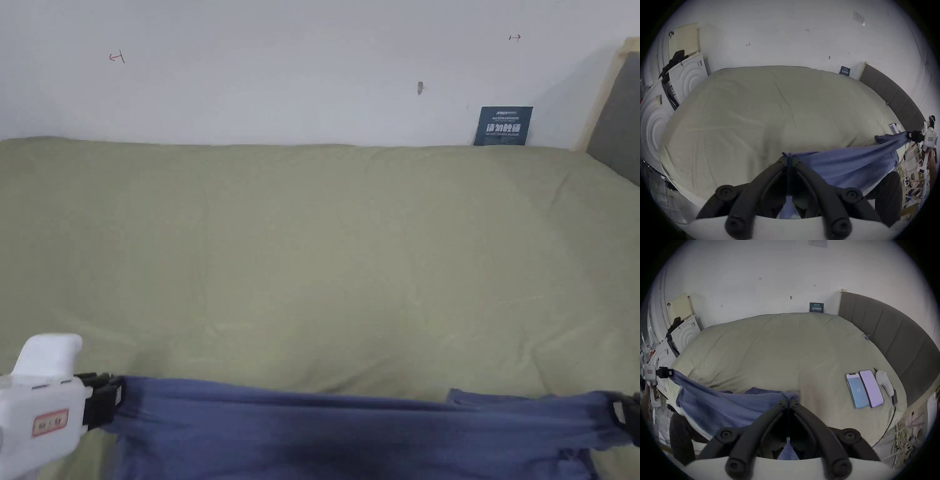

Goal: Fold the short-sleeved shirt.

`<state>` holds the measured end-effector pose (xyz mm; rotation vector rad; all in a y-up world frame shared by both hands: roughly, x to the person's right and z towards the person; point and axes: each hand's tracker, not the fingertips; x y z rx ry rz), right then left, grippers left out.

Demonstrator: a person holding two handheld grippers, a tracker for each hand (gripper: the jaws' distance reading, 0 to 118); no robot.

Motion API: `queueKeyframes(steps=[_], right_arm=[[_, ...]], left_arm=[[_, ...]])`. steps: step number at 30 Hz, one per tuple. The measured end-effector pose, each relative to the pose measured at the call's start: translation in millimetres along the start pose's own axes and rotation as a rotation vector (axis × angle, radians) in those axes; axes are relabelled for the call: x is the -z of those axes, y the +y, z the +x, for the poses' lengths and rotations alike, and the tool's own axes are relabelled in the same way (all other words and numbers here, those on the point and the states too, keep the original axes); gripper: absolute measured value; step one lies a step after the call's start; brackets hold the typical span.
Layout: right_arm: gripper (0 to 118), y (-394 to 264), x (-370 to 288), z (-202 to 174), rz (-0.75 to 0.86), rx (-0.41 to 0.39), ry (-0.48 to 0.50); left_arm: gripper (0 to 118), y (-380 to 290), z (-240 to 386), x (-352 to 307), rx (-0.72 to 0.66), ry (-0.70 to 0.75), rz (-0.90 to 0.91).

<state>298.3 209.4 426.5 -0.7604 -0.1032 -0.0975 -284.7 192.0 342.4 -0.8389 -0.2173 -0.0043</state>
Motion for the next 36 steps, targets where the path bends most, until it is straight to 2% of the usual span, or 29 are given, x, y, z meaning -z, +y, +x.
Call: queueKeyframes(steps=[7, 15, 16, 17, 18, 19, 20, 21, 24, 25, 26, 27, 28, 29, 30, 34, 36], right_arm=[[0, -55, -6, 3, -0.062, 0.043, 0.009], [0, -85, 12, -7, -0.145, 0.015, -0.023], [2, -85, 11, -10, -0.143, 0.011, -0.034], [17, -85, 11, -13, -0.14, 0.003, -0.045], [70, -83, 12, -18, -0.147, -0.008, -0.064], [110, -81, 13, -20, -0.153, -0.007, -0.064], [116, -76, 12, -23, -0.073, -0.009, -0.083], [107, -75, 19, -39, -0.065, 0.004, -0.069], [108, -53, 4, -48, -0.015, 0.04, -0.03], [106, -48, 2, -60, 0.0, 0.032, -0.027], [99, -44, 0, -70, 0.031, 0.017, -0.016], [72, -45, -9, -78, 0.071, 0.006, -0.009], [37, -43, -13, -89, 0.095, -0.005, -0.008], [0, -42, -15, -98, 0.119, -0.014, -0.005], [0, -40, -24, -113, 0.197, -0.03, -0.038], [0, -39, -39, -150, 0.22, -0.062, -0.048], [0, -38, -34, -146, 0.25, -0.079, -0.069]], left_arm=[[5, -52, -3, -1, -0.019, 0.006, -0.075], [6, -70, -15, 23, -0.048, -0.002, -0.123], [10, -70, -15, 22, -0.037, -0.004, -0.122], [31, -69, -13, 20, -0.021, -0.002, -0.127], [80, -68, -13, 21, 0.0, 0.021, -0.122], [110, -69, -15, 20, 0.019, 0.043, -0.11], [116, -68, -16, 16, 0.028, 0.054, -0.066], [116, -66, -12, 11, 0.028, 0.065, -0.053], [114, -54, -10, 0, 0.0, 0.097, 0.0], [110, -48, -2, -2, -0.021, 0.1, 0.026], [97, -45, 0, -6, -0.02, 0.096, 0.046], [53, -42, 2, -11, -0.017, 0.094, 0.085], [7, -40, 4, -14, -0.017, 0.099, 0.099], [0, -38, 10, -13, -0.023, 0.092, 0.095], [0, -37, 11, -14, -0.032, 0.096, 0.113], [0, -28, -6, -11, -0.092, 0.041, 0.06], [0, -23, -21, -8, -0.136, 0.009, 0.024]])
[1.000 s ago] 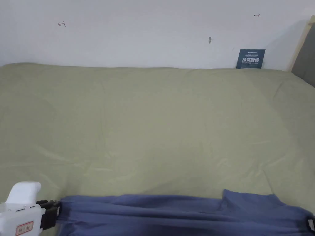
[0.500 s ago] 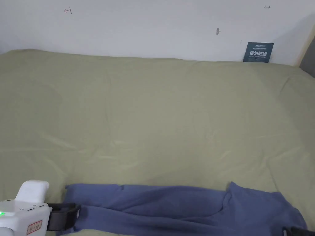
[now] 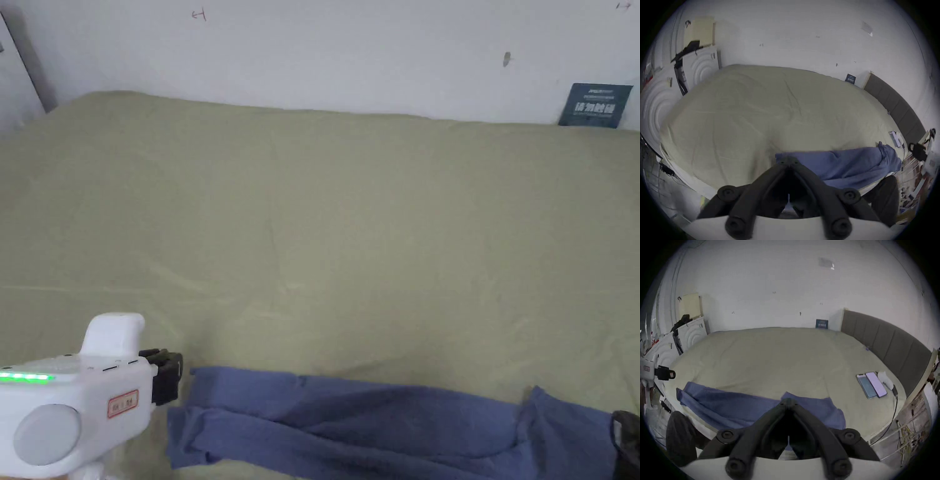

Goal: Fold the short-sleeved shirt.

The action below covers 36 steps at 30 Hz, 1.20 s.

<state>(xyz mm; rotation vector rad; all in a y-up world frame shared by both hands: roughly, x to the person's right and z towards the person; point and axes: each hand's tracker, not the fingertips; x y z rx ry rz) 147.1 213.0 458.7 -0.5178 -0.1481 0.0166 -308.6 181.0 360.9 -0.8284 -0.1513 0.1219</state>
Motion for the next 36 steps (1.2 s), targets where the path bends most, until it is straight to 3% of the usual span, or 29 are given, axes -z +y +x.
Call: queueKeyframes(steps=[5, 10, 14, 16, 17, 18, 19, 20, 22, 29, 32, 33, 35, 36], right_arm=[[0, 2, -12, -13, 0.057, -0.052, -0.047], [0, 4, -16, -26, 0.054, -0.063, -0.049], [0, 6, -15, -40, 0.037, -0.069, -0.054], [0, 6, -16, -41, 0.029, -0.074, -0.055], [0, 6, -15, -42, 0.025, -0.075, -0.053], [0, 7, -14, -42, 0.021, -0.074, -0.053], [0, 4, -15, -42, 0.019, -0.074, -0.053], [0, 4, -15, -42, 0.018, -0.075, -0.053], [0, 5, -14, -43, 0.011, -0.078, -0.055], [0, -1, -17, -47, -0.013, -0.061, -0.047], [0, -6, -16, -41, -0.024, -0.05, -0.046], [0, -7, -17, -41, -0.027, -0.049, -0.047], [0, -8, -19, -39, -0.027, -0.041, -0.046], [0, -8, -19, -38, -0.027, -0.038, -0.046]], left_arm=[[0, 16, -39, 17, -0.102, -0.111, -0.185], [0, 28, -81, 42, -0.278, -0.341, -0.379], [0, 28, -89, 55, -0.291, -0.326, -0.38], [5, 26, -92, 59, -0.33, -0.415, -0.403], [22, 27, -96, 60, -0.358, -0.459, -0.412], [69, 25, -97, 62, -0.379, -0.509, -0.404], [105, 23, -92, 66, -0.38, -0.499, -0.406], [118, 20, -87, 69, -0.361, -0.488, -0.421], [118, 15, -84, 75, -0.335, -0.49, -0.411], [118, 12, -74, 91, -0.485, -0.667, -0.436], [116, 7, -57, 97, -0.43, -0.612, -0.443], [103, 9, -55, 97, -0.429, -0.621, -0.442], [4, 15, -55, 93, -0.419, -0.602, -0.451], [4, 14, -53, 96, -0.403, -0.534, -0.453]])
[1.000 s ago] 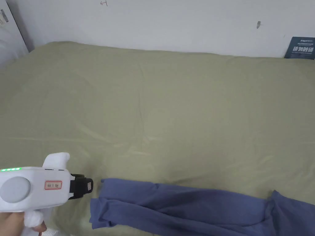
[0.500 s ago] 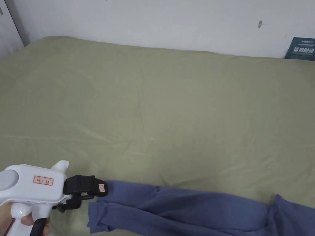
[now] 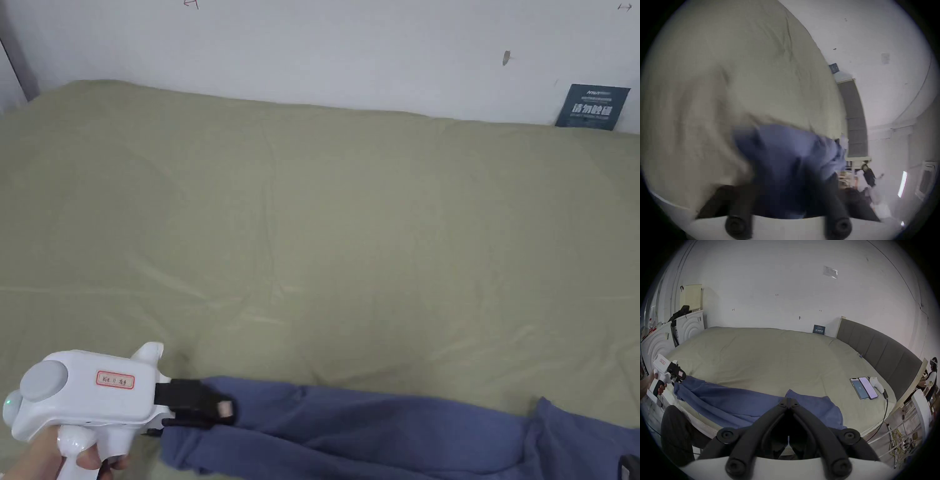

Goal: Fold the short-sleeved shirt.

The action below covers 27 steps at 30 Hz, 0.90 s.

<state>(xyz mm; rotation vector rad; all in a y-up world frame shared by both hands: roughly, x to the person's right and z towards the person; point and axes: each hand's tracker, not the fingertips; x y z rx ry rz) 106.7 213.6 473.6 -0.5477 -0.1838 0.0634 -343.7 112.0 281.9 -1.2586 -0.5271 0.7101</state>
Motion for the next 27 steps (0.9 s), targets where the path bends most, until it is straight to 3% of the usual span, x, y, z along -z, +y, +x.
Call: queueKeyframes(steps=[1, 7, 15, 16, 20, 27], right_arm=[[0, 0, 0, 1, 0.0, 0.002, 0.002], [0, 4, 0, 10, 0.018, 0.01, 0.008], [0, 6, 8, 23, 0.051, -0.004, 0.036], [0, 6, 9, 25, 0.055, -0.004, 0.041], [0, 6, 12, 29, 0.068, -0.006, 0.053], [0, 4, 6, 34, 0.079, -0.004, 0.058]], left_arm=[[4, 1, -2, 0, -0.01, 0.09, 0.032], [4, 3, -5, -24, -0.072, 0.019, 0.072], [4, -7, -23, -94, -0.124, 0.105, 0.228], [4, -6, -30, -101, -0.043, 0.23, 0.301], [4, -24, 3, -108, -0.06, 0.198, 0.265], [4, -39, 93, -85, 0.116, 0.184, 0.209]])
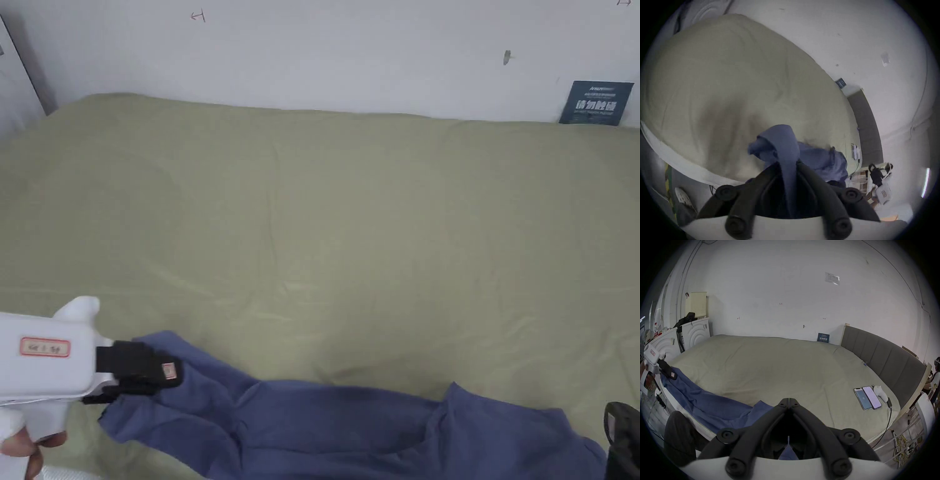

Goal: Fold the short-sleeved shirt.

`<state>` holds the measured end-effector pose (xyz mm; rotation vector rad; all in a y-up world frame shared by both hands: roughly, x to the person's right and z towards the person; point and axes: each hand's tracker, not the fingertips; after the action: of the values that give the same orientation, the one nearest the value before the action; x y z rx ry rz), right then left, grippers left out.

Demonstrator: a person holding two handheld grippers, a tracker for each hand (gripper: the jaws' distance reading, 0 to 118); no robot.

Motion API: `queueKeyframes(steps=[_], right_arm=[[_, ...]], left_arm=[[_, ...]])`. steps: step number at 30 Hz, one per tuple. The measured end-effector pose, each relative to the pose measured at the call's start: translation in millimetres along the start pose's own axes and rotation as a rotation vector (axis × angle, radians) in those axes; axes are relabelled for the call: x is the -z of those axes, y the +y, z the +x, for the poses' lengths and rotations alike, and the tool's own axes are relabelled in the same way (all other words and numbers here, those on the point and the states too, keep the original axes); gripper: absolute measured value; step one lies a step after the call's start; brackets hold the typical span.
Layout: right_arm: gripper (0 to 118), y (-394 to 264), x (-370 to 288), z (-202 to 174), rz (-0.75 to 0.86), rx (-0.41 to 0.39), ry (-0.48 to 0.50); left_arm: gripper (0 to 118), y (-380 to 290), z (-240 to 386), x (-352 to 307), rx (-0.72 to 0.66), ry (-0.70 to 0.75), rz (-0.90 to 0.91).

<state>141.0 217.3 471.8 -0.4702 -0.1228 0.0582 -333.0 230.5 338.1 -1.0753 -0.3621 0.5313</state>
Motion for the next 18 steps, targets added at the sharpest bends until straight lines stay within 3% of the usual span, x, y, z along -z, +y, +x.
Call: queueKeyframes(steps=[7, 14, 15, 16, 17, 18], right_arm=[[0, -6, -4, 8, -0.005, -0.011, 0.01], [0, -3, -12, 0, -0.017, -0.008, 0.01], [0, -4, -11, 1, -0.022, -0.005, 0.008], [0, -4, -11, 1, -0.029, -0.004, 0.005], [0, -4, -11, 2, -0.032, -0.004, 0.004], [0, -4, -12, 3, -0.035, -0.002, 0.002]], left_arm=[[4, -22, 89, 64, 0.098, -0.014, -0.088], [5, -62, 136, 172, 0.234, 0.046, -0.209], [19, -70, 139, 186, 0.267, 0.056, -0.209], [49, -75, 138, 196, 0.293, 0.037, -0.214], [92, -77, 136, 204, 0.284, 0.0, -0.229], [118, -80, 141, 211, 0.274, 0.004, -0.244]])
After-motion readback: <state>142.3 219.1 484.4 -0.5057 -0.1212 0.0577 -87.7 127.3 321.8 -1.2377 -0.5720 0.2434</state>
